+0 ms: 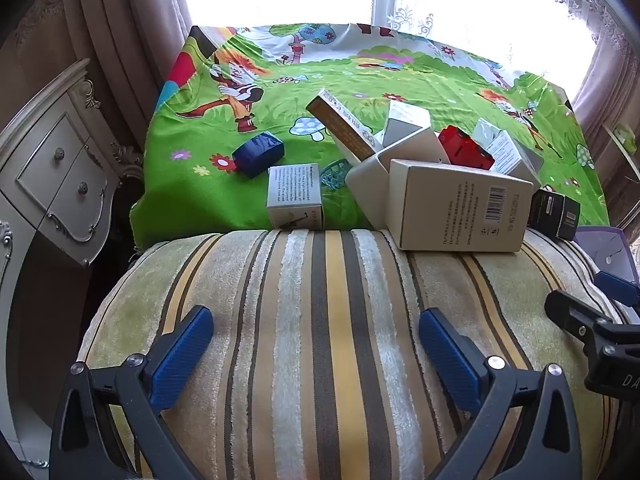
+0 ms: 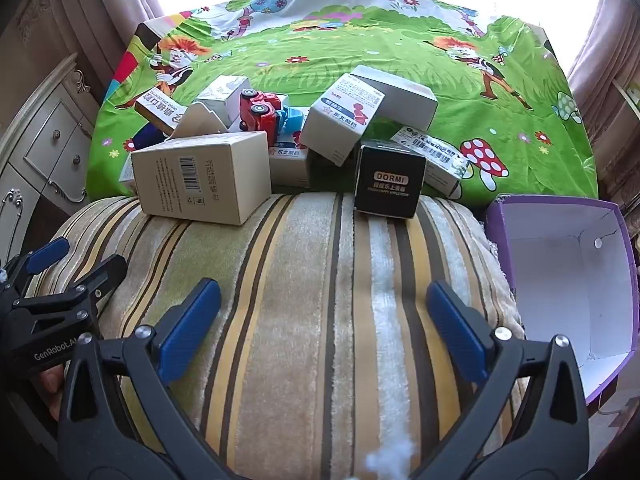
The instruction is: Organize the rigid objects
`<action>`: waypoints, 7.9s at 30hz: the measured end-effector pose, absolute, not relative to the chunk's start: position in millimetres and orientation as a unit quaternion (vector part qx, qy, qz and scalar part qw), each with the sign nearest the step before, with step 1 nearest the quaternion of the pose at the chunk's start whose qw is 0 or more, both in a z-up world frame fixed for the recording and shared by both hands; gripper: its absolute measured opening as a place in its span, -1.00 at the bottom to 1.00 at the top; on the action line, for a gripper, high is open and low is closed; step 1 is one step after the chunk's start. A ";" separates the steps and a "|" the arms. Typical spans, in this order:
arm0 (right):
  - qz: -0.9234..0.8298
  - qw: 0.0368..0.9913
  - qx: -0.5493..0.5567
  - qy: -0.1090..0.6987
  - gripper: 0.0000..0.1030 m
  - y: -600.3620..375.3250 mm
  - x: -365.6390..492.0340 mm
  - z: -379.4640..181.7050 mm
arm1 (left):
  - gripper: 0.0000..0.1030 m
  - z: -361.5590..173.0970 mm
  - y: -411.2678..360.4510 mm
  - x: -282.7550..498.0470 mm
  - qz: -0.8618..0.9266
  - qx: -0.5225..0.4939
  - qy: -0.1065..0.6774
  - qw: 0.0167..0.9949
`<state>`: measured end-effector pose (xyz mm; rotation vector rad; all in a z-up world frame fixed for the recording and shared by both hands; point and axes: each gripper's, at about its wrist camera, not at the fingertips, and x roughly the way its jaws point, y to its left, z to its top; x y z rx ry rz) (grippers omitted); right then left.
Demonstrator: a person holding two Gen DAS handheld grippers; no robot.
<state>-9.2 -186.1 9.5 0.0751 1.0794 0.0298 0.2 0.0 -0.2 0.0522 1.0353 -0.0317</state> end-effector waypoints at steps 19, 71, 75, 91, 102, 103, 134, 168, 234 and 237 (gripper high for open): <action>0.012 0.863 0.034 0.504 1.00 -185.6 -13.4 8.5 | 1.00 -2.1 2.8 -2.0 -0.015 0.015 0.494 0.869; 0.050 0.873 0.090 0.476 1.00 -222.9 -8.1 33.0 | 0.33 36.0 51.7 116.4 -0.156 -0.206 0.465 0.847; 0.049 0.871 0.092 0.479 1.00 -227.3 -0.5 32.4 | 0.32 24.9 50.9 141.4 -0.156 -0.220 0.482 0.834; 0.038 0.858 0.138 0.493 1.00 -239.6 60.1 28.2 | -0.13 0.5 46.1 166.9 -0.162 -0.242 0.512 0.808; 0.035 0.820 0.254 0.511 1.00 -251.7 113.9 8.2 | -0.57 -3.1 49.5 166.6 -0.164 -0.251 0.511 0.806; 0.032 0.820 0.251 0.514 1.00 -251.1 117.4 6.3 | -0.63 -2.9 49.9 166.0 -0.164 -0.253 0.509 0.806; 0.082 0.846 0.204 0.486 -0.11 -241.5 117.0 23.8 | -0.67 47.3 62.1 130.3 -0.153 -0.271 0.431 0.847; -0.116 0.877 0.153 0.440 -0.11 -391.0 -61.7 43.2 | -0.67 36.8 -200.5 19.0 -0.415 -0.193 0.539 0.707; 0.026 0.889 0.009 0.458 0.83 -266.4 -13.4 53.1 | 1.00 26.6 -48.9 47.2 -0.118 -0.067 0.511 0.848; 0.042 0.881 0.000 0.472 0.82 -254.3 2.1 45.1 | 1.00 26.6 -52.1 54.7 -0.119 -0.059 0.511 0.849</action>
